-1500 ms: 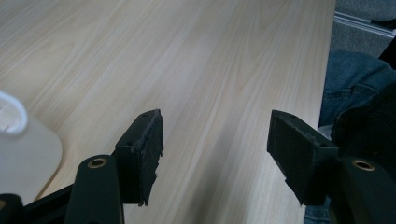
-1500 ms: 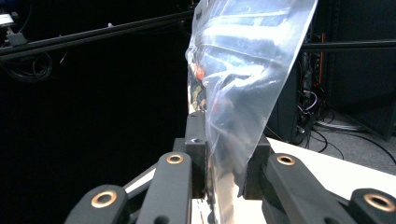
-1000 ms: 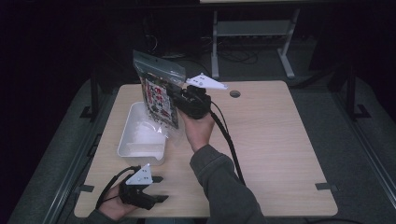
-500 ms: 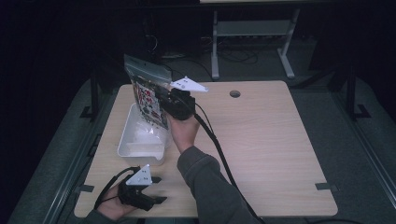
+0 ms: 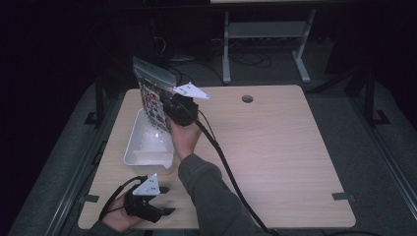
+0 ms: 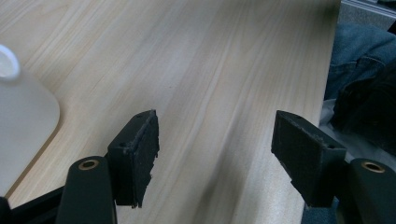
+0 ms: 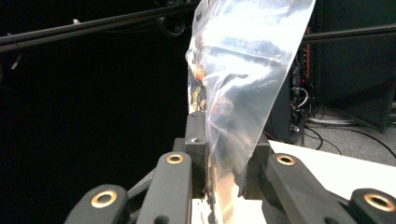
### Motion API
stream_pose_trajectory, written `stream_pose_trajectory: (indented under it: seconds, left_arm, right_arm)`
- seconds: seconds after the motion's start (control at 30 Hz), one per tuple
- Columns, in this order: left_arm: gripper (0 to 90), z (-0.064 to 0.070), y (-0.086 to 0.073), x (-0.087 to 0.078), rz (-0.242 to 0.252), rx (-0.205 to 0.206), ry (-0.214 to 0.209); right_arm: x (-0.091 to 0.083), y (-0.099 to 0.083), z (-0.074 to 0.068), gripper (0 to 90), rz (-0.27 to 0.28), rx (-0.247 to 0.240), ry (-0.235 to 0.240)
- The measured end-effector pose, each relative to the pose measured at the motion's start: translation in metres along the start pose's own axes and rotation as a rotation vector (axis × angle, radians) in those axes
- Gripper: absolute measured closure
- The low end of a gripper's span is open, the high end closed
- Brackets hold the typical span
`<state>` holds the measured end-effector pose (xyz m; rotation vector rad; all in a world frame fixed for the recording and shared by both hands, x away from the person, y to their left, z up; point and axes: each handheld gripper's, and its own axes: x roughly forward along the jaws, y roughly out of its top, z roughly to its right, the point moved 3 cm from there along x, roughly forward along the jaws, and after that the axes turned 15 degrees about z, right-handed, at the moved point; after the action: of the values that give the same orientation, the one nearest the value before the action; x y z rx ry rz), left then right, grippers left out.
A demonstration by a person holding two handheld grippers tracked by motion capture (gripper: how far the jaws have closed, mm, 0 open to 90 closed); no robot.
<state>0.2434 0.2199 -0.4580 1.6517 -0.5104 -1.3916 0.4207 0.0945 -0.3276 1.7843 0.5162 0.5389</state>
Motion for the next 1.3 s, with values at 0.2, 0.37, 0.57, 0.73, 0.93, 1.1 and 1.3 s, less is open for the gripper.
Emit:
stream_pose_trajectory:
  seconds: [0.2,0.37,0.57,0.73,0.93,1.1,1.3]
  left_arm:
    - [31.1,0.001,0.000,0.001,0.001,0.001,0.001]
    - [31.1,0.000,-0.001,0.001,0.002,0.001,-0.002]
    - [31.1,0.001,-0.001,0.002,-0.006,0.003,-0.004]
    - [31.1,0.000,-0.002,0.001,-0.005,-0.001,-0.004]
    - [31.1,0.000,-0.002,0.002,-0.010,-0.002,-0.006]
    - [31.0,0.000,-0.002,0.002,-0.013,0.001,-0.002]
    - [31.0,0.001,-0.002,0.003,-0.015,0.004,-0.004]
  right_arm:
    - [0.009,-0.011,-0.003,76.9,-0.005,-0.008,-0.020]
    - [0.015,-0.021,-0.007,76.9,-0.011,-0.021,-0.024]
    - [0.018,-0.036,-0.012,76.7,-0.020,-0.031,-0.020]
    - [0.016,-0.043,-0.015,75.2,-0.034,-0.050,-0.021]
    - [0.004,-0.045,-0.009,72.1,-0.068,-0.037,0.012]
    - [-0.002,-0.043,-0.006,69.8,-0.138,-0.059,0.058]
    - [0.009,-0.039,0.004,51.1,-0.228,0.014,0.153]
